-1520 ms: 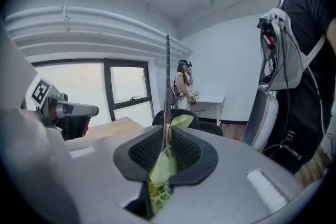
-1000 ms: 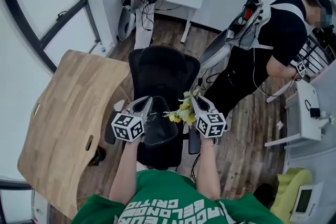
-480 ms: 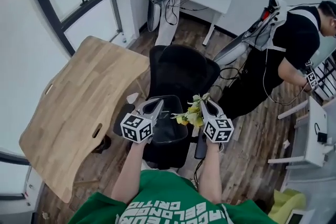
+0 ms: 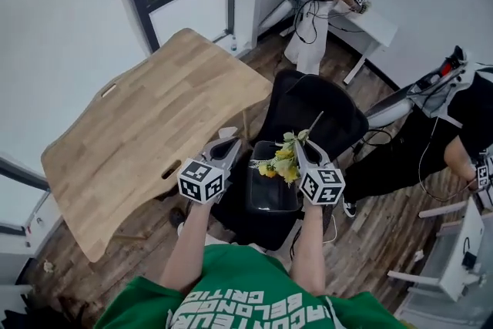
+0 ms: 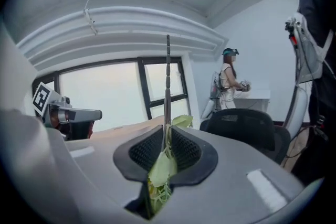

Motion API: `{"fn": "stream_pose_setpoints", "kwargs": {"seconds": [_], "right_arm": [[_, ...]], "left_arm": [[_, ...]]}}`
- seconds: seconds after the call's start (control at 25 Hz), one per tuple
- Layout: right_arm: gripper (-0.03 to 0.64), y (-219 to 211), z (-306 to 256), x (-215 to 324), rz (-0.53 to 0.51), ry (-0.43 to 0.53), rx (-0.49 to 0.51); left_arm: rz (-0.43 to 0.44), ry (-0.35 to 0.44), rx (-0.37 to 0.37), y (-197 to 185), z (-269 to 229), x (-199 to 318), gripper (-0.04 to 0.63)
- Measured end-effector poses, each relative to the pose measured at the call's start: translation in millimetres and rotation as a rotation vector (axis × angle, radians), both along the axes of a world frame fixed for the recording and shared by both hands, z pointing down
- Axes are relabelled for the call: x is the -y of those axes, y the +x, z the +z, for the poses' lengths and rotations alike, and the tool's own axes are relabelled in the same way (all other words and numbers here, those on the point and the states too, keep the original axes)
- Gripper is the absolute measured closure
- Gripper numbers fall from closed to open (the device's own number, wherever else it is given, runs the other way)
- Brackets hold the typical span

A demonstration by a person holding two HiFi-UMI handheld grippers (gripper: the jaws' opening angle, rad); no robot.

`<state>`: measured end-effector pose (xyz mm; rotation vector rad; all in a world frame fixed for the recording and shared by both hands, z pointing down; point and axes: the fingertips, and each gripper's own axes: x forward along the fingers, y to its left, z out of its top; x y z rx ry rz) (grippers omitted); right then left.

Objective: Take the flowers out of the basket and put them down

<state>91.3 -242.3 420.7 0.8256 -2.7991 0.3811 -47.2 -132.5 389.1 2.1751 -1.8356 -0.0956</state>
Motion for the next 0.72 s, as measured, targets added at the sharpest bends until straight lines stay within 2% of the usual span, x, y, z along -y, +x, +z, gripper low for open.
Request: {"fn": "stream_pose_setpoints", "kwargs": {"seconds": [0.32, 0.52, 0.72], "right_arm": [[0.563, -151, 2, -48, -0.164, 0.004, -0.017], [0.563, -236, 3, -79, -0.199, -0.008, -0.018], [0.563, -301, 3, -99, -0.21, 0.002, -0.03]], "left_arm": [[-0.194, 0.027, -0.004, -145, -4, -72, 0.577], [-0.224, 0.027, -0.017, -224, 0, -106, 0.578], [-0.23, 0.037, -0.042, -288, 4, -124, 0.578]]}}
